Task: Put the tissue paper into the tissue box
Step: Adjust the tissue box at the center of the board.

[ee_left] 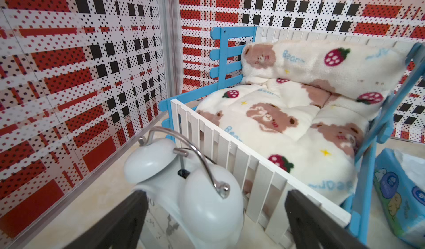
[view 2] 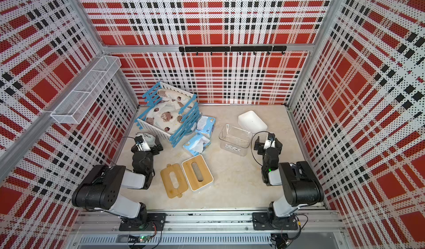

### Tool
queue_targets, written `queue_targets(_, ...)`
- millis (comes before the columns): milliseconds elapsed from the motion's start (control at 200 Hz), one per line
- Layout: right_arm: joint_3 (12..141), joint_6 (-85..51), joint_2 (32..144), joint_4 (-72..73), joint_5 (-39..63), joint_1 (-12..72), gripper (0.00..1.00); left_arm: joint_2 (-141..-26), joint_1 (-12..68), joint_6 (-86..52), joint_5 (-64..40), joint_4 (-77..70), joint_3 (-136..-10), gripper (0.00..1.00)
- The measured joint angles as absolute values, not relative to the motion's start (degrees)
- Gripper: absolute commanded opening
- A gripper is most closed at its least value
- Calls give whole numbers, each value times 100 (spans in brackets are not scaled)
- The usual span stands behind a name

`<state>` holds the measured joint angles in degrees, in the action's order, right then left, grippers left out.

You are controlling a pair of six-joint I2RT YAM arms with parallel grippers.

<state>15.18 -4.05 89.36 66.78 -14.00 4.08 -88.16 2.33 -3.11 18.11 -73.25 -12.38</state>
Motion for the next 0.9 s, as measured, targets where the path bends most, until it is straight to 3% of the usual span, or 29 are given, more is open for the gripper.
queue_targets(721, 1518, -405, 8936, 6678, -1400, 408, 100, -8818, 228, -311, 1789, -7325, -1238, 99)
queue_targets(897, 1518, -405, 8917, 6672, -1435, 408, 94, -8816, 226, -316, 1737, -7319, -1247, 99)
